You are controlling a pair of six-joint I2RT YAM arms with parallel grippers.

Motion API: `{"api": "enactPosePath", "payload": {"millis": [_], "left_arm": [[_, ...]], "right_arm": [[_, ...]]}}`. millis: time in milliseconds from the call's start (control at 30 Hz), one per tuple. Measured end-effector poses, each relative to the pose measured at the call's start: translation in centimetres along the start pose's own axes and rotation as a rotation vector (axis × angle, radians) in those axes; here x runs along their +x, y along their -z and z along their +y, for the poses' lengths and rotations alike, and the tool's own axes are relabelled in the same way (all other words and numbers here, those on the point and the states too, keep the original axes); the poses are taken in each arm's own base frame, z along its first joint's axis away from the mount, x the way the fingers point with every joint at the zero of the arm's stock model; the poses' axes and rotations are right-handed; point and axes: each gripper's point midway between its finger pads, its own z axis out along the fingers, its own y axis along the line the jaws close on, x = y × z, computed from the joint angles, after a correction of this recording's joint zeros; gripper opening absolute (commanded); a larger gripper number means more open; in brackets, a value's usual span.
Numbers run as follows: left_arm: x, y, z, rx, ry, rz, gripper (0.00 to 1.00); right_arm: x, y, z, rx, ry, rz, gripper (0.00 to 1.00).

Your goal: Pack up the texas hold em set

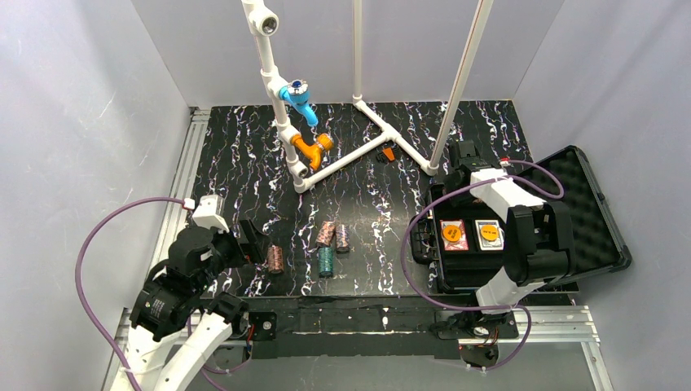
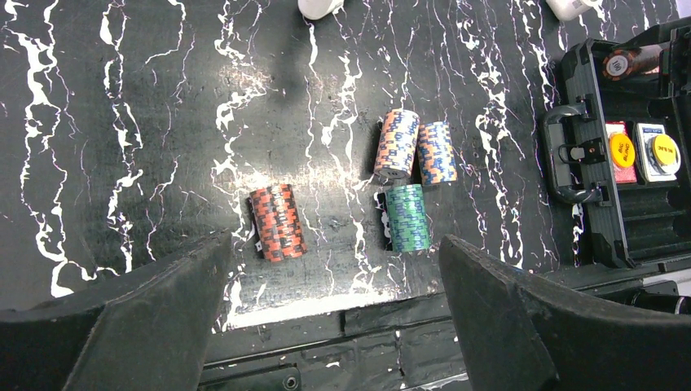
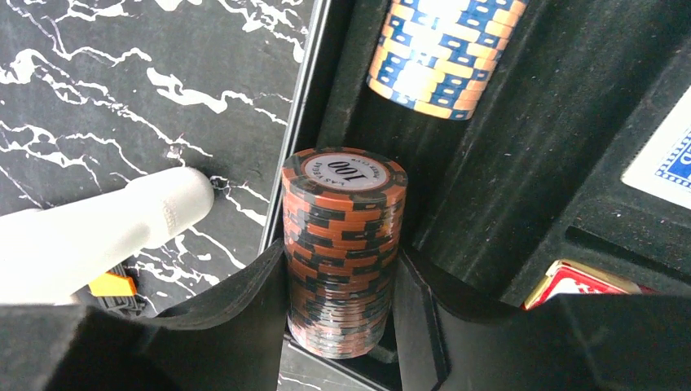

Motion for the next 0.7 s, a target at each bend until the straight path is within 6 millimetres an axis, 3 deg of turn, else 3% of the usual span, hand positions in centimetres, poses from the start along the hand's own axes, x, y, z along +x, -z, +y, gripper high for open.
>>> {"api": "enactPosePath", "payload": {"millis": [400, 700], "left_arm": [[-0.1, 0.0, 0.1, -0.006, 0.007, -0.003, 0.98], [-0.2, 0.0, 0.1, -0.006, 0.011, -0.008, 0.98]], "right_arm": [[-0.5, -1.5, -0.6, 0.033, -0.071, 0.008, 0.01], [-1.3, -2.1, -1.0, 0.042, -0.117, 0.014, 0.11]]}}
